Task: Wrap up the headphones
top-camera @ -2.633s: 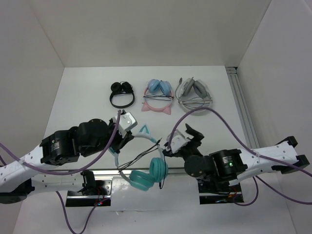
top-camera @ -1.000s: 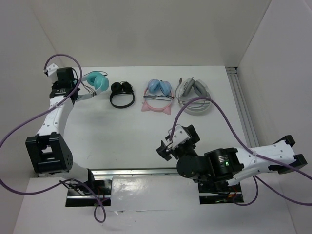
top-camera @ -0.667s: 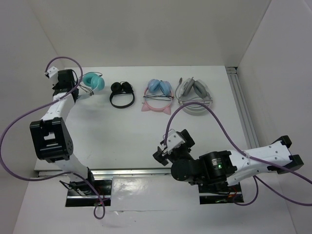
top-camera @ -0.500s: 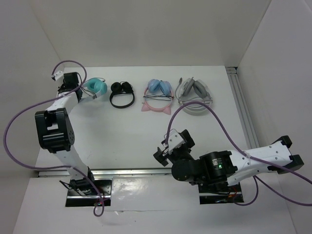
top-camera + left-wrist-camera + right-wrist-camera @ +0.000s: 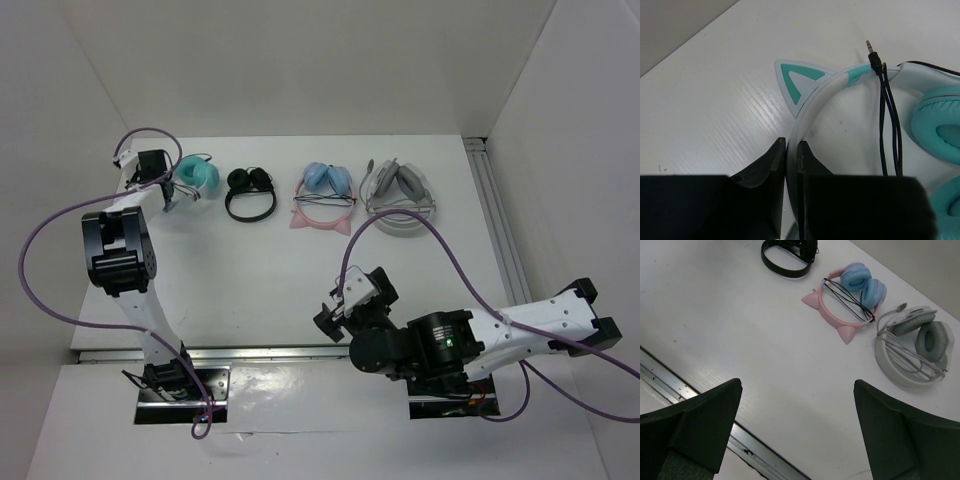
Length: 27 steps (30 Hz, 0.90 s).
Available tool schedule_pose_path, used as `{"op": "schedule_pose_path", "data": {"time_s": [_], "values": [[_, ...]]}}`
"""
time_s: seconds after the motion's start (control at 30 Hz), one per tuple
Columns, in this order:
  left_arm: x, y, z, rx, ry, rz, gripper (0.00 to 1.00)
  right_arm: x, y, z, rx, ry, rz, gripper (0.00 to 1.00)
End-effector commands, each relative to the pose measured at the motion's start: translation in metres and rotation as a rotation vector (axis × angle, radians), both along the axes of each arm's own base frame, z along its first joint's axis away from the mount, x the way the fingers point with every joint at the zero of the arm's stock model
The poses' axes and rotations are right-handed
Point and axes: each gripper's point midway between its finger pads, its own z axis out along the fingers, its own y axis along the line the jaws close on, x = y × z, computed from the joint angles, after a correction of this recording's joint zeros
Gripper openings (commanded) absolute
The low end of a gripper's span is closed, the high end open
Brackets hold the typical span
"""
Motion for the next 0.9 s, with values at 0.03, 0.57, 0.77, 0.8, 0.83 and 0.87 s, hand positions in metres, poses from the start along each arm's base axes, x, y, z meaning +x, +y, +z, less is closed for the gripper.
{"op": "schedule_pose_path", "data": {"time_s": [0.03,0.57,0.77,0.8,0.83,0.87], "values": [[0.020,-0.001,0.014,0.004,-0.073,0.017,0.35,-0.004,0.003,0.000,0.048,0.016,0.004,1.00],[0.011,-0.009,0.081,0.052,-0.134,0.029,0.73,-0.007,0.002,-0.003,0.064,0.045,0.012,1.00],[-0.031,-0.007,0.166,0.070,-0.249,0.120,1.00,-0.008,-0.003,0.025,0.198,0.084,0.018,1.00],[-0.042,-0.014,0.201,0.059,-0.322,0.094,1.00,-0.008,-0.003,0.033,0.231,0.089,0.019,1.00],[-0.048,-0.022,0.214,0.038,-0.346,0.062,1.00,-0.008,-0.002,0.039,0.254,0.096,0.017,1.00],[-0.057,-0.033,0.220,0.013,-0.333,0.002,1.00,-0.008,-0.006,0.043,0.269,0.103,0.015,1.00]]}}
